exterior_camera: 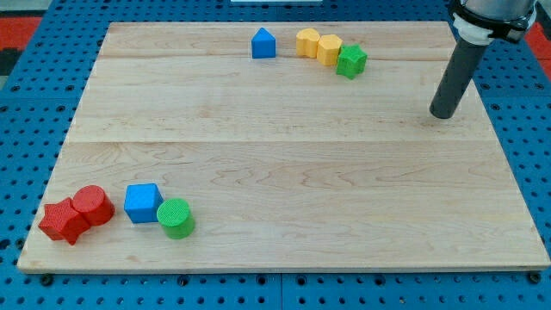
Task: Point at the green star
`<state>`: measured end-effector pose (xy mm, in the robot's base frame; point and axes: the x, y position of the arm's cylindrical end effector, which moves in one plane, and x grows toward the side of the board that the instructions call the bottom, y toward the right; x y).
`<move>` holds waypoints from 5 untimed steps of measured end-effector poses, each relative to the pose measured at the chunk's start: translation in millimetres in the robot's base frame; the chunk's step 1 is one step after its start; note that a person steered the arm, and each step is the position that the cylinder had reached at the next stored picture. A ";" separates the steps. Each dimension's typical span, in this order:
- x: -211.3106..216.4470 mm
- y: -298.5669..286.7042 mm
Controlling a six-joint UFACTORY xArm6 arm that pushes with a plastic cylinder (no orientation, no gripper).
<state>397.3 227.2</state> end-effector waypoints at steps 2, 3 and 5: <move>-86.0 0.0; -128.1 -0.1; -159.3 -9.6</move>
<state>238.0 217.6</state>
